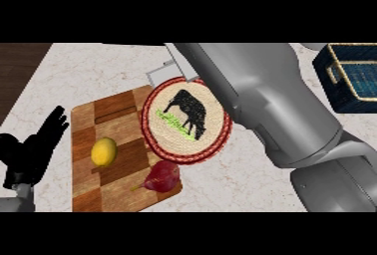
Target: Pick the squash from the placemat and place it in the tiered shelf
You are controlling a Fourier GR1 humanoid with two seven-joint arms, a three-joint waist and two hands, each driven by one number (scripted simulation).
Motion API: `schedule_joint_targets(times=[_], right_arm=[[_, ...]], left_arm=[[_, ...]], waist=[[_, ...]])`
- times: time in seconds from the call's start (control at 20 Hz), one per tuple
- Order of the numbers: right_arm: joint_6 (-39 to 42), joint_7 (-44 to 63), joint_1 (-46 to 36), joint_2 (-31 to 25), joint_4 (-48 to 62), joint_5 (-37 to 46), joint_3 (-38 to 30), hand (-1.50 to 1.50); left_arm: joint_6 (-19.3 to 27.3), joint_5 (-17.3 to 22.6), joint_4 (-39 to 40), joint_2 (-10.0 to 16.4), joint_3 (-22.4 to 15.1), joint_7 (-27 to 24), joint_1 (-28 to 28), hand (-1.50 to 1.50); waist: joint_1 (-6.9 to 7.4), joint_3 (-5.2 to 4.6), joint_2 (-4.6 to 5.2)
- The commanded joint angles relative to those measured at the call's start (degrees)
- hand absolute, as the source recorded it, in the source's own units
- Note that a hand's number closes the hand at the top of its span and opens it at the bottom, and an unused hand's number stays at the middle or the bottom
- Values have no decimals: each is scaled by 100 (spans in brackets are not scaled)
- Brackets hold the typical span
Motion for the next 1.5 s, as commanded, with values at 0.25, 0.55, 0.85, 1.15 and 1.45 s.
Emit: schedule_joint_targets(times=[0.25, 0.55, 0.85, 1.15, 1.45], right_arm=[[-1037, 1478, 313, -58, 210, 394, -405, -150], [-980, 1181, 535, 85, 324, 543, -542, -150], [-1475, 792, 598, -117, -159, 588, -871, -150], [-2309, 843, 766, 87, -666, 503, -1341, -150], [-2685, 756, 853, 91, -1612, 620, -1362, -150]], left_arm=[[-20, -71, -30, -51, -7, -111, 144, 0], [122, -166, -192, -146, -11, -67, 258, 0], [9, -78, -178, -144, 91, -97, 309, 0], [40, -151, -127, -172, 57, -53, 290, 0], [24, -172, -29, -177, 125, -161, 424, 0]], waist=[[-69, -3, 19], [-92, 4, -4], [-140, 7, -28], [-113, 6, -10], [-265, 6, -122]])
